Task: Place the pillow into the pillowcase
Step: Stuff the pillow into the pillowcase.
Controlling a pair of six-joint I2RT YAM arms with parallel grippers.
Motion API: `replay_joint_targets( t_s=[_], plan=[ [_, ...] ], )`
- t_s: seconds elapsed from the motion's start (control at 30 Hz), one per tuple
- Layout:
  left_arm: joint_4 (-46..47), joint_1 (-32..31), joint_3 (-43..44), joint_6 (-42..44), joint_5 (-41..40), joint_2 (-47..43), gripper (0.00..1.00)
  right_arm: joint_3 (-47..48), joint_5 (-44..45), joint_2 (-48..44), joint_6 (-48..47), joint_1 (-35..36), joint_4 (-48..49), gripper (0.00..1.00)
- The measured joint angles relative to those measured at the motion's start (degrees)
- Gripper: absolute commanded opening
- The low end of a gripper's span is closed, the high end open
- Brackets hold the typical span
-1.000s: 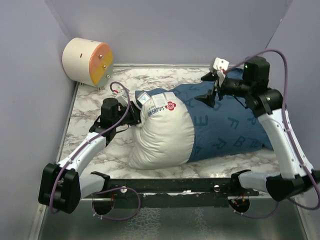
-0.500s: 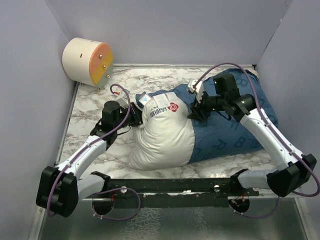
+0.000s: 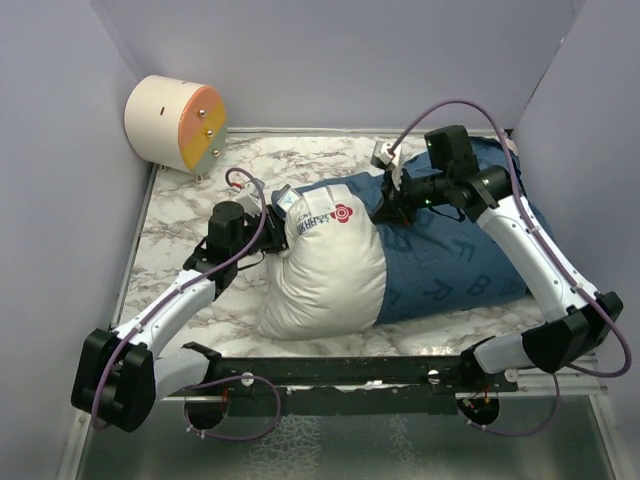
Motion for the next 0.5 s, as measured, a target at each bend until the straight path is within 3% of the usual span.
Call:
replay_joint_targets(
  t_s=[0.37,0.43,0.5],
  plan=[
    [1.31,-6.38,8.85,0.63,-5.77,11.61,0.10,25.09,-20.50,21.99,8.35,0.66,-3.96,0.01],
    [1.16,-8.00,11.06,1.05,-7.93,14.34,0.15,26.84,-24.06,24.41,10.34,0.55,-2.67,0.01],
    [1.01,-8.70,11.65,1.62,-9.66,15.63,0.26,25.05,-26.88,24.72,11.63,0.35,-0.61,0.01]
  ],
)
